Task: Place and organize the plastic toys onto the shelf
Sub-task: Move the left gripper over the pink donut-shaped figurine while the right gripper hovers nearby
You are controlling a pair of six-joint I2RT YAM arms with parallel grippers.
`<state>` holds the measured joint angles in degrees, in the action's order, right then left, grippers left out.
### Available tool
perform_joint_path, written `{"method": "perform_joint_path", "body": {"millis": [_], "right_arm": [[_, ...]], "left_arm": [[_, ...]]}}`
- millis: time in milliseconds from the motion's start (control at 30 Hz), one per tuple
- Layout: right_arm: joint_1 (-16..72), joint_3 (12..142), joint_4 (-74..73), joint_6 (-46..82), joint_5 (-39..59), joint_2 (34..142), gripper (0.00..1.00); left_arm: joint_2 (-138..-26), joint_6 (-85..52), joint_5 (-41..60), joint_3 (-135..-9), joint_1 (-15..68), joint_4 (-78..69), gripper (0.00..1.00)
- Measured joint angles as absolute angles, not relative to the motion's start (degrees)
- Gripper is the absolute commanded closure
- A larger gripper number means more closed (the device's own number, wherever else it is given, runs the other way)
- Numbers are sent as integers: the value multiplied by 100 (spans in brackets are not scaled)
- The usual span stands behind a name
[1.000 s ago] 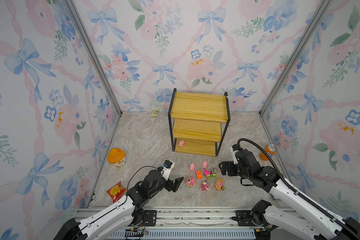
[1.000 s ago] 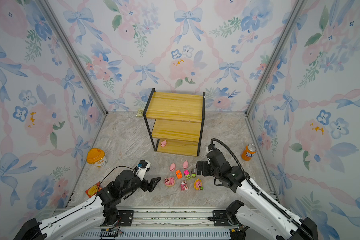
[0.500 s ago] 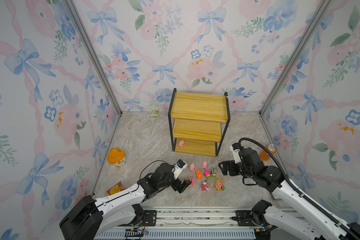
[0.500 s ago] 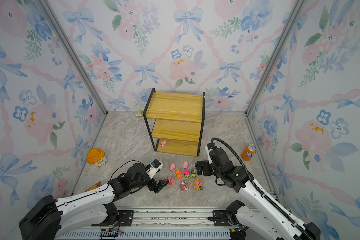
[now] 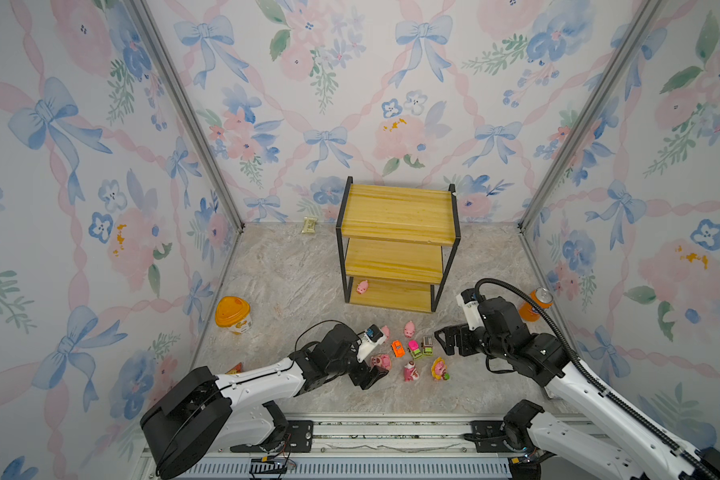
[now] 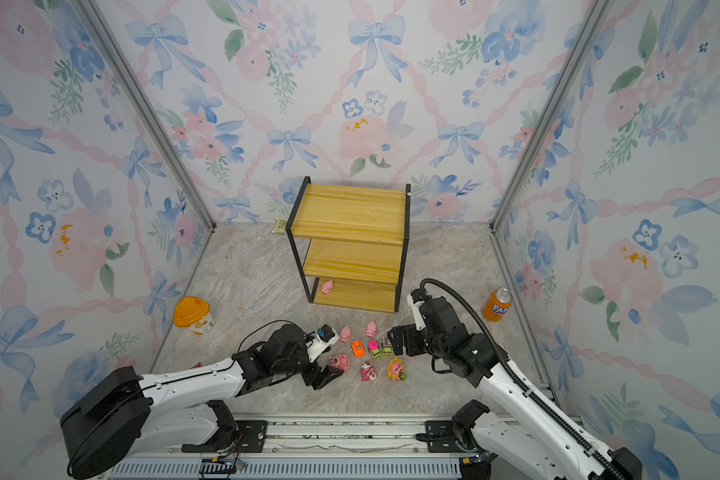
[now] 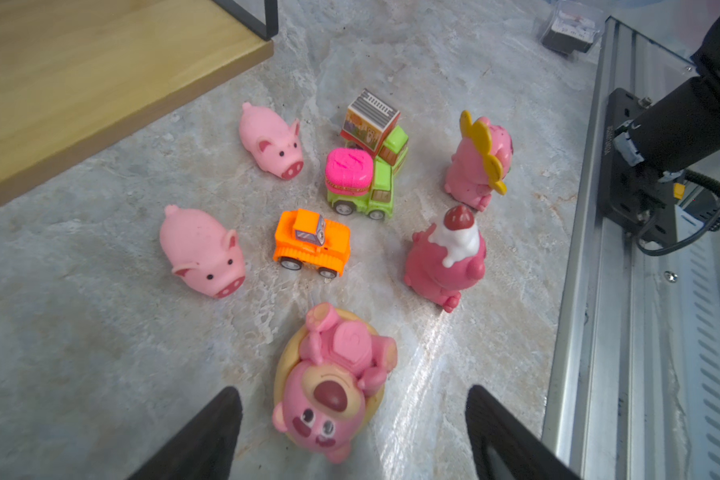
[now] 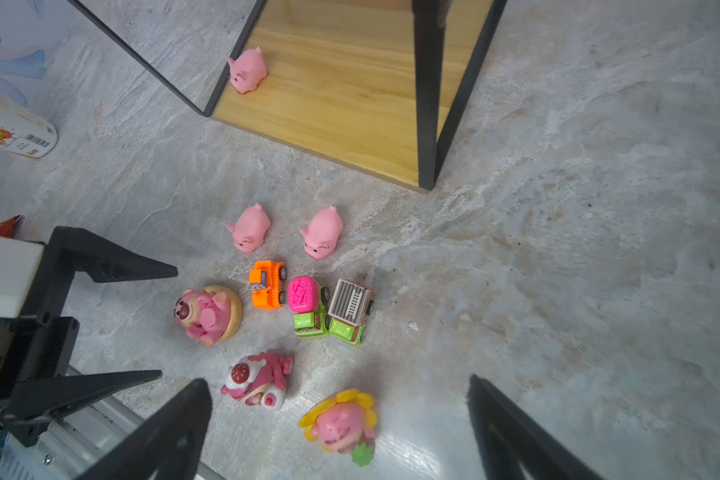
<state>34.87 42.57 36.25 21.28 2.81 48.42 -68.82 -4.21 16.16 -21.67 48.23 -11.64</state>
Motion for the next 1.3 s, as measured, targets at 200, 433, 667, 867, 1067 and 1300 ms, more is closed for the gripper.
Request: {"method": "perform_joint_path", "body": {"millis": [200,433,667,867,1067,1300], "right_arm": [[3592,4250,3618,1925,928,4906,1],[3809,4250,3586,1879,1072,5168,1],[3811,4250,3586,1879,1068,5212,1],[3811,4250,3588,1879,1059,5190,1],[3811,4250,3597,1879,1020,5133,1],[3811,4250,3603,1879,982,5111,1]], "left_arm": [[-6919,-419,1616,-2165,4840,-1188,16],[-7046,-373,1623,-2165,4866,-1236,18],[-7472,-204,1743,-2228,4893,-1236,20],[-7830,3,1745,-2467,4917,-1236,20],[-8180,165,1747,-2716,4917,-1275,21],[-8453,283,1747,-2845,4917,-1275,24]]}}
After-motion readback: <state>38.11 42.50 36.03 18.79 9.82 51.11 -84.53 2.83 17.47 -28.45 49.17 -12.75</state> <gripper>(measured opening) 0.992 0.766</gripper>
